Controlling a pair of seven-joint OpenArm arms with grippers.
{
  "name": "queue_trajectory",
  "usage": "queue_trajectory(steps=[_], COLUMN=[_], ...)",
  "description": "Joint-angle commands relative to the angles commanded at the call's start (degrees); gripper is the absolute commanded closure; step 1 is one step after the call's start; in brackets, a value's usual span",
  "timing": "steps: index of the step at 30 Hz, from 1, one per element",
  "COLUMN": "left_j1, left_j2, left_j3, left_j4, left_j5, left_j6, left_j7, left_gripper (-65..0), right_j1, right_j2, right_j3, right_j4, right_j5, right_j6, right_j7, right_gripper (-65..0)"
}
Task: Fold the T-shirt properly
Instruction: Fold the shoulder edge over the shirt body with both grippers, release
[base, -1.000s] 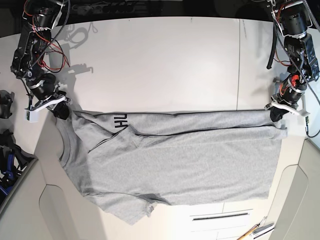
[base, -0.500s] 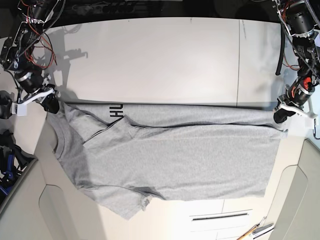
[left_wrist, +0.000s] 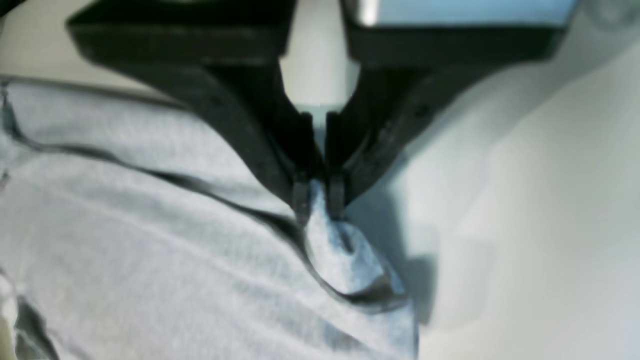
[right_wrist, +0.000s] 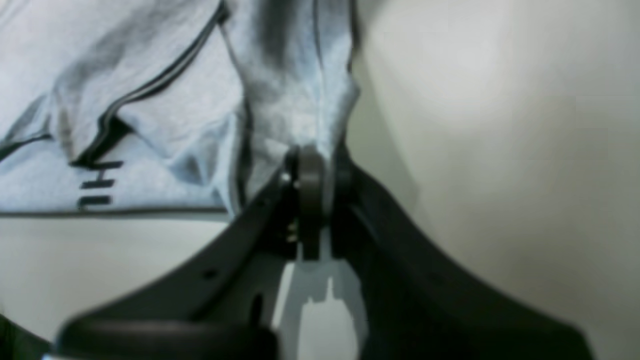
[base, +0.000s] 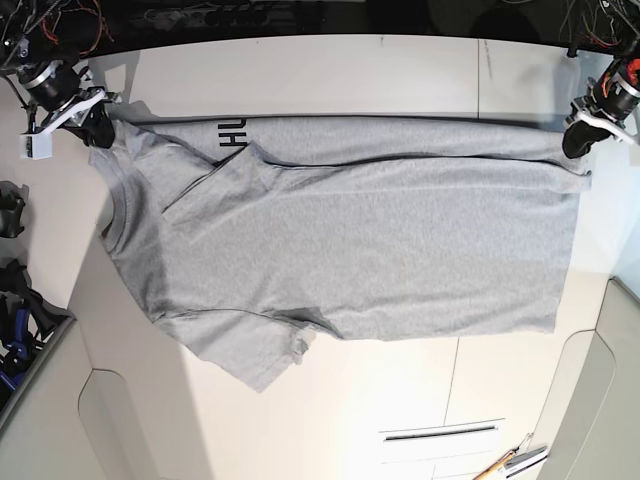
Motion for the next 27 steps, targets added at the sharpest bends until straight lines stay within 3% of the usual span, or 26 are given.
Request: queue_trajectory(steps=[9, 21, 22, 25, 27], left_j1=[9.3, 9.7, 9.7, 9.7, 9.7], left_j2=[0.2, 3.8, 3.8, 3.8, 3.8], left_j3=[0.0, 0.0, 0.0, 0.0, -0.1], left_j4=[3.5, 3.5, 3.5, 3.5, 3.5], left_j5=[-2.2, -2.1, -2.4, -2.6, -2.8], left_j6=[0.0, 0.0, 0.0, 0.0, 0.0], left_j7=[0.0, 0.5, 0.4, 0.5, 0.4], left_gripper=[0.0, 0.0, -4.1, -24.9, -29.1], right_j1=[-5.3, -5.4, -5.4, -4.7, -3.8], right_j2=[0.0, -0.1, -0.1, 0.0, 0.0], right_j3=[3.1, 4.1, 4.2, 5.7, 7.7], right_j4=[0.3, 0.3, 0.3, 0.3, 0.3], right_j5=[2.4, 2.1, 2.1, 2.2, 2.3], right_j6=[0.00, -0.66, -0.70, -0.72, -0.72], right_j7=[-1.1, -1.1, -1.1, -1.1, -1.1], right_gripper=[0.0, 0.0, -3.4, -21.5, -24.4])
